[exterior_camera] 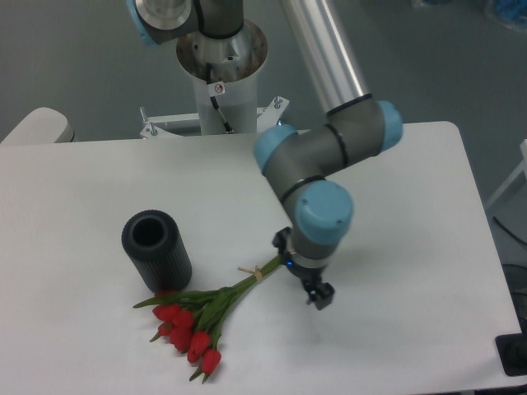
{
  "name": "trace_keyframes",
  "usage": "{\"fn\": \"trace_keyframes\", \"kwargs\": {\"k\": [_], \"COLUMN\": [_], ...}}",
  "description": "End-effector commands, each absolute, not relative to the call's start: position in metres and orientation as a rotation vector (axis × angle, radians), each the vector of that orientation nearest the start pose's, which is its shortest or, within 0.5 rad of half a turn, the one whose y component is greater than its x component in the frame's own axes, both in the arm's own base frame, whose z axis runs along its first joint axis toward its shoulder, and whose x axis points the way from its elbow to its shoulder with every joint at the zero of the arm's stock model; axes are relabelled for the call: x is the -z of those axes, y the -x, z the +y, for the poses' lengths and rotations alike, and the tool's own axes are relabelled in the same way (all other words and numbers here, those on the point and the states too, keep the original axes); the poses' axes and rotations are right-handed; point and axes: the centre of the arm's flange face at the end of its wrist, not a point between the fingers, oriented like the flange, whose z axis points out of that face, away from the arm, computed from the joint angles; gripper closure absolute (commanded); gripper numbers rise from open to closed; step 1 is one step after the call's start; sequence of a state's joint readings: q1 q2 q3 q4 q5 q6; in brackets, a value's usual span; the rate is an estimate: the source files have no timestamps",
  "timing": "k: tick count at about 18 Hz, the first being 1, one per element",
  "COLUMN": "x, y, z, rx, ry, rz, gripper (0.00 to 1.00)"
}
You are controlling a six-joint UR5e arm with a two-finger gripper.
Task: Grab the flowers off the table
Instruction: 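Lower the gripper onto the tulip stems near the string tie and close, then lift the grasped tulip bundle up off the table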
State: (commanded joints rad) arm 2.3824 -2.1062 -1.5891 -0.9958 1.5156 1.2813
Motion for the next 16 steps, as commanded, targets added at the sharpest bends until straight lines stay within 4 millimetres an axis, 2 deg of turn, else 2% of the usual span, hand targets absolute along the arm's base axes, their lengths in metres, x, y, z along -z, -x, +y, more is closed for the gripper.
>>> {"fn": "trace_keyframes", "kwargs": {"k": [3,6,14,16], "x": [-0.221,-0.206,-0.187,-0.186], "y": [0.360,0.339,0.333,0.332], "z": [0.560,0.565,0.575,0.578], "rx": [0.019,0.057,0.052,0.069], "ry": [3.004,3.017,3.040,3.032], "rz": [0.688,0.711,0.542,0.512], "gripper": [0.00,0.00,0.01,0.16]}}
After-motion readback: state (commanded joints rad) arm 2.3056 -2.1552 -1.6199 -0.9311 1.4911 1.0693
